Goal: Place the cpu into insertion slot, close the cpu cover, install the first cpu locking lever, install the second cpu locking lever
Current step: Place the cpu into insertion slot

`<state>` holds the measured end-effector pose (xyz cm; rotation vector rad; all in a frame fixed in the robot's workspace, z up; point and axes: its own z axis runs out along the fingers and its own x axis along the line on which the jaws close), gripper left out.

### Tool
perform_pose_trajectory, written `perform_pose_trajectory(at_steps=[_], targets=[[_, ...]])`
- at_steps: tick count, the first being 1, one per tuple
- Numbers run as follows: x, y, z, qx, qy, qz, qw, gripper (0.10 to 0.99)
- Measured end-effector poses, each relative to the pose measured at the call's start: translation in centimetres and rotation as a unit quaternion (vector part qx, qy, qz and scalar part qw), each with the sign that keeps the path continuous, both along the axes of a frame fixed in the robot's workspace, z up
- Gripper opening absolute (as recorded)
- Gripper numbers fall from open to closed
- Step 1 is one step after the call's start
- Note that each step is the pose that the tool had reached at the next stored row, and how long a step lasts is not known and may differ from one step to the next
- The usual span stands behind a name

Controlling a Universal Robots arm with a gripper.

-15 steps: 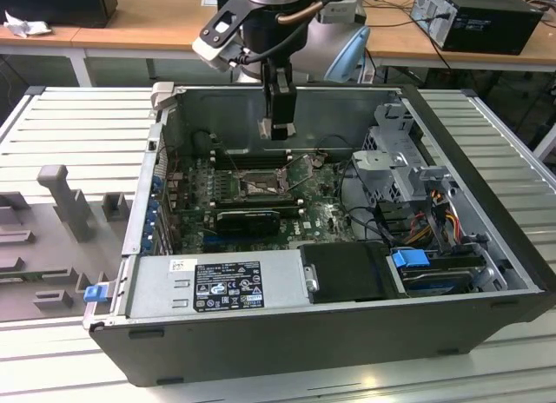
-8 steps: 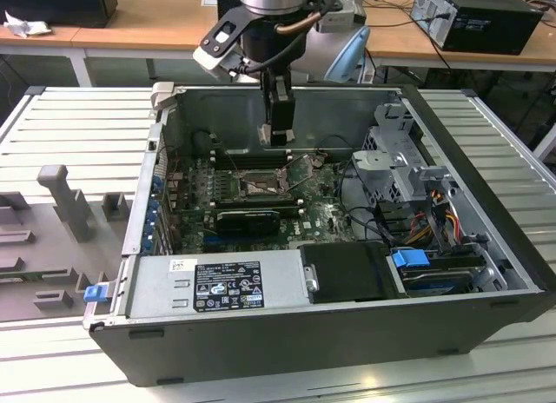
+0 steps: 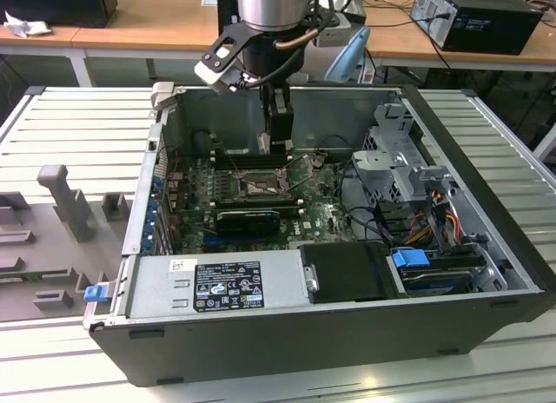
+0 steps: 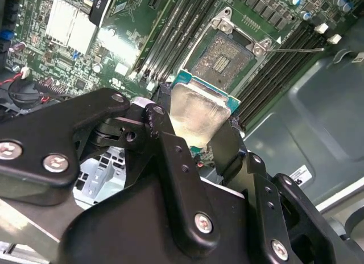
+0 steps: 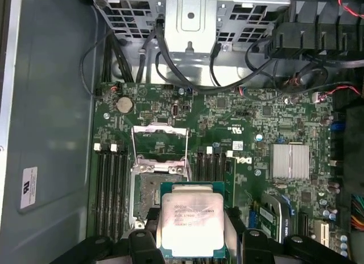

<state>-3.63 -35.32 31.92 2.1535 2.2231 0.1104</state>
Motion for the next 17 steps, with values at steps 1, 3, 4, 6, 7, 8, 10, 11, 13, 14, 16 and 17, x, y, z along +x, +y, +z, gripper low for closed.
perform_pose_trajectory(at_steps=[1, 3, 4, 6, 7, 8, 10, 11, 13, 14, 16, 17], targets=[[-0.01, 0.0, -0.21, 0.0, 0.0, 0.0, 1.0, 0.525], [-0.01, 0.0, -0.46, 0.0, 0.0, 0.0, 1.0, 0.525], [-0.01, 0.0, -0.69, 0.0, 0.0, 0.0, 1.0, 0.525], [-0.02, 0.0, -1.01, 0.0, 0.0001, 0.0, 1.0, 0.525], [-0.04, 0.02, -1.32, 0.0, 0.0001, 0.0, 1.0, 0.525], [-0.07, 0.04, -1.58, 0.0, 0.0002, 0.0, 1.0, 0.525], [-0.1, 0.11, -2.05, 0.0, 0.0004, 0.0, 1.0, 0.525], [-0.13, 0.2, -2.44, 0.0, 0.0004, 0.0, 1.0, 0.525], [-0.14, 0.38, -3.04, 0.0, 0.0004, 0.0, 1.0, 0.525], [-0.15, 0.41, -3.23, 0.0, 0.0005, 0.0, 1.0, 0.525], [-0.19, 0.49, -3.75, 0.0, 0.0011, 0.0, 1.0, 0.525], [-0.2, 0.5, -3.89, 0.0, 0.0013, 0.0, 1.0, 0.525]])
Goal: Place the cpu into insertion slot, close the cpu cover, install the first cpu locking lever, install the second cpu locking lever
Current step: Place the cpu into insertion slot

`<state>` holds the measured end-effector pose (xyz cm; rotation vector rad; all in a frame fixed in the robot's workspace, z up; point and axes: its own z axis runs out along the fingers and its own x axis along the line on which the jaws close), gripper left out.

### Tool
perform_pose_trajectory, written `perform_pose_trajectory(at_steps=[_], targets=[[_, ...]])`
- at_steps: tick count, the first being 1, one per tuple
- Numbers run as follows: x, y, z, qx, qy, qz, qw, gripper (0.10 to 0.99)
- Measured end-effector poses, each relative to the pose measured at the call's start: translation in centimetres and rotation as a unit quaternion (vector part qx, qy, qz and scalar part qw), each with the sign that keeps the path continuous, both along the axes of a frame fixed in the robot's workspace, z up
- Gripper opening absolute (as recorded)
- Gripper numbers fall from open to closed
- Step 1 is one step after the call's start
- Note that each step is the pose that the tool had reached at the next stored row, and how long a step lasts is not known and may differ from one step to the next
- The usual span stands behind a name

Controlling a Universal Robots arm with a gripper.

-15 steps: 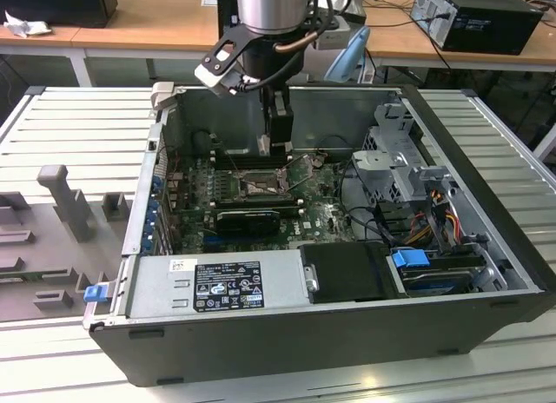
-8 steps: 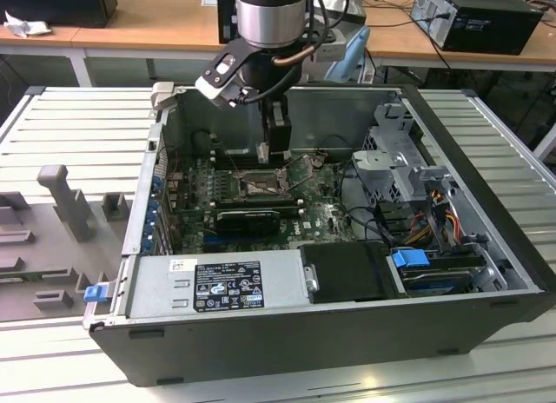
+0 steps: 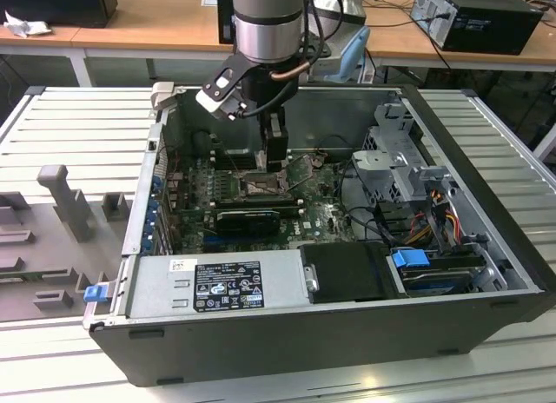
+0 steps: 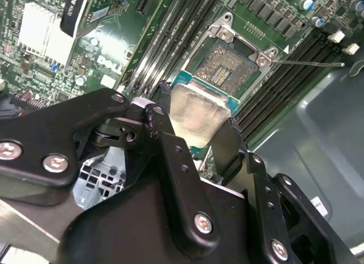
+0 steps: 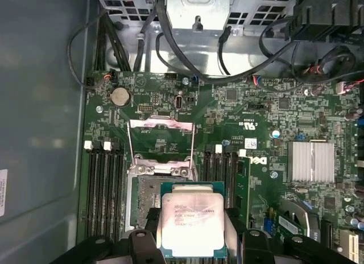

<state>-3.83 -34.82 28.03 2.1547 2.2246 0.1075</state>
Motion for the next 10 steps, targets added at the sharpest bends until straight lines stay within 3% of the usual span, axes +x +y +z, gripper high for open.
perform_pose_trajectory(at_steps=[8, 10], targets=[[-0.08, 0.26, -1.91, 0.0, 0.0012, 0.0, 1.0, 0.525], [-0.08, 0.3, -2.08, 0.0, 0.0012, 0.0, 1.0, 0.525]])
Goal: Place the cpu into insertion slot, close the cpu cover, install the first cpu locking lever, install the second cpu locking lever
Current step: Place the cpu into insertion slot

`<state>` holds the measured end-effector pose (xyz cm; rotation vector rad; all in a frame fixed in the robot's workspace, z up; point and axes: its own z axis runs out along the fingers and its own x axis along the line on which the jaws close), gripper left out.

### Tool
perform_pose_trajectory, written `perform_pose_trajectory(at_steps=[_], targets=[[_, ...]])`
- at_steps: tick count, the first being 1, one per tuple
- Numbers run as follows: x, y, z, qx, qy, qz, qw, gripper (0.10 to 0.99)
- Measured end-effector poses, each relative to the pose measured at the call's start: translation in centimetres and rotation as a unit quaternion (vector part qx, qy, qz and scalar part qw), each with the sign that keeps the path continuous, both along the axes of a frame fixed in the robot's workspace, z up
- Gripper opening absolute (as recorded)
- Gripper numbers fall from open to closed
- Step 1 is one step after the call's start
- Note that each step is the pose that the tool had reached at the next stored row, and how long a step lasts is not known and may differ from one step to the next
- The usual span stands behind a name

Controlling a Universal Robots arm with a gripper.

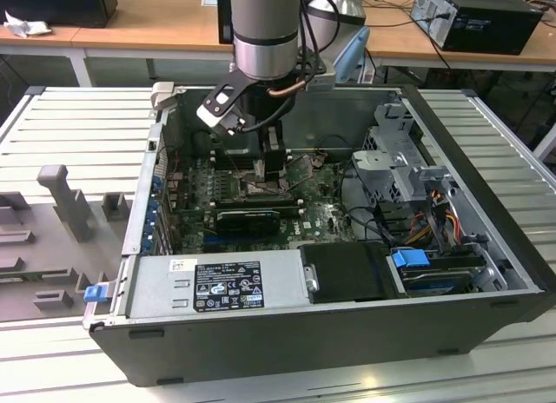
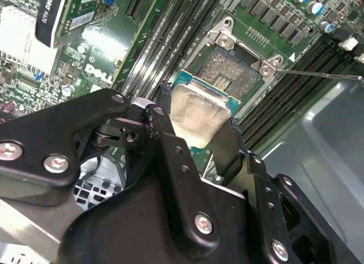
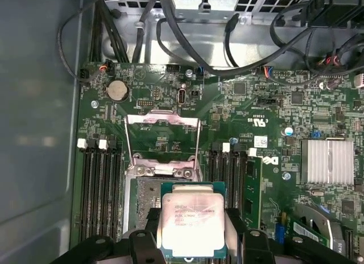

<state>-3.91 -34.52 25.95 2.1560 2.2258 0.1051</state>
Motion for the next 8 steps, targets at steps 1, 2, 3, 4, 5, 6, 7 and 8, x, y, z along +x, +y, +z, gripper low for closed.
perform_pose_trajectory(at_steps=[1, 2, 3, 4, 5, 6, 7, 8], targets=[[0.0, 0.03, -0.1, 0.0, 0.0, 0.0, 1.0, 0.525], [-0.01, 0.05, -0.2, 0.0, 0.0, 0.0, 1.0, 0.525], [-0.01, 0.1, -0.35, 0.0, 0.0, 0.0, 1.0, 0.525], [-0.01, 0.13, -0.46, 0.0, 0.0, 0.0, 1.0, 0.525], [-0.01, 0.19, -0.62, 0.0, 0.0, 0.0, 1.0, 0.525], [-0.02, 0.23, -0.75, 0.0, 0.0, 0.0, 1.0, 0.525], [-0.02, 0.29, -0.9, 0.0, 0.0, 0.0, 1.0, 0.525], [-0.02, 0.33, -1.01, 0.0, 0.0, 0.0, 1.0, 0.525]])
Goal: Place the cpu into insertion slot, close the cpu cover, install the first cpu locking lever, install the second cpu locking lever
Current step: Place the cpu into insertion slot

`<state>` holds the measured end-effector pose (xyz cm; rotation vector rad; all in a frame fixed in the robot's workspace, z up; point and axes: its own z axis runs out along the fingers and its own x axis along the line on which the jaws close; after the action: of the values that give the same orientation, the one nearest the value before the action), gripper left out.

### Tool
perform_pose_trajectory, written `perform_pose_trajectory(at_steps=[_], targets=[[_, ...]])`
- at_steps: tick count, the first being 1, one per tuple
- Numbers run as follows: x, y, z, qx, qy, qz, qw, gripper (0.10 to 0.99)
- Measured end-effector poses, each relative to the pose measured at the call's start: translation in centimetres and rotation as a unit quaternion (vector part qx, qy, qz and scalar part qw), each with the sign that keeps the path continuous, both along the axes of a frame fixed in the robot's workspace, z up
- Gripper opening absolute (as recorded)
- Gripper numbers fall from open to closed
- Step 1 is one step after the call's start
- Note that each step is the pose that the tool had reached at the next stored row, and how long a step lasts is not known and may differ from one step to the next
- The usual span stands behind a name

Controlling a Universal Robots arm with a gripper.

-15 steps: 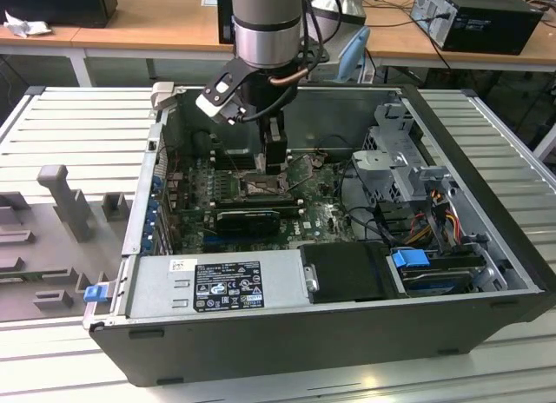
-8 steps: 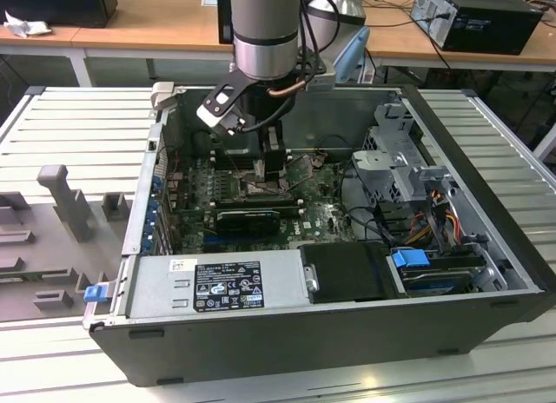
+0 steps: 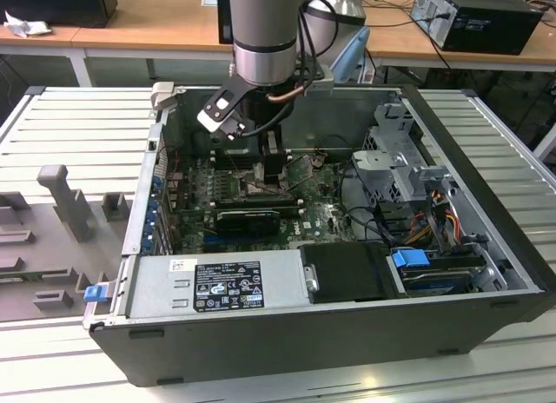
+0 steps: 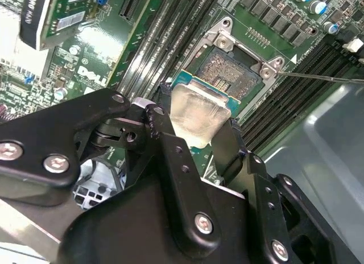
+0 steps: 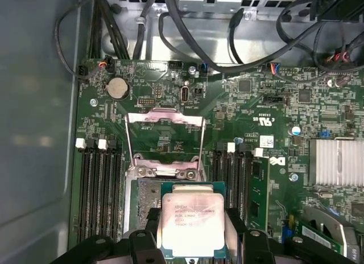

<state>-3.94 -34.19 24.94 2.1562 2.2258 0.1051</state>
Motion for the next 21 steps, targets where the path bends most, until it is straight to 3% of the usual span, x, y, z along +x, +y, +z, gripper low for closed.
perform_pose_trajectory(at_steps=[4, 7, 21], targets=[[-0.03, 0.31, -0.58, -0.0001, 0.0001, 0.0, 1.0, 0.525], [-0.16, 1.07, -1.25, -0.0001, 0.0001, 0.0, 1.0, 0.525], [-0.67, 1.91, -3.35, -0.0001, 0.0005, -0.006, 1.0, 0.525]])
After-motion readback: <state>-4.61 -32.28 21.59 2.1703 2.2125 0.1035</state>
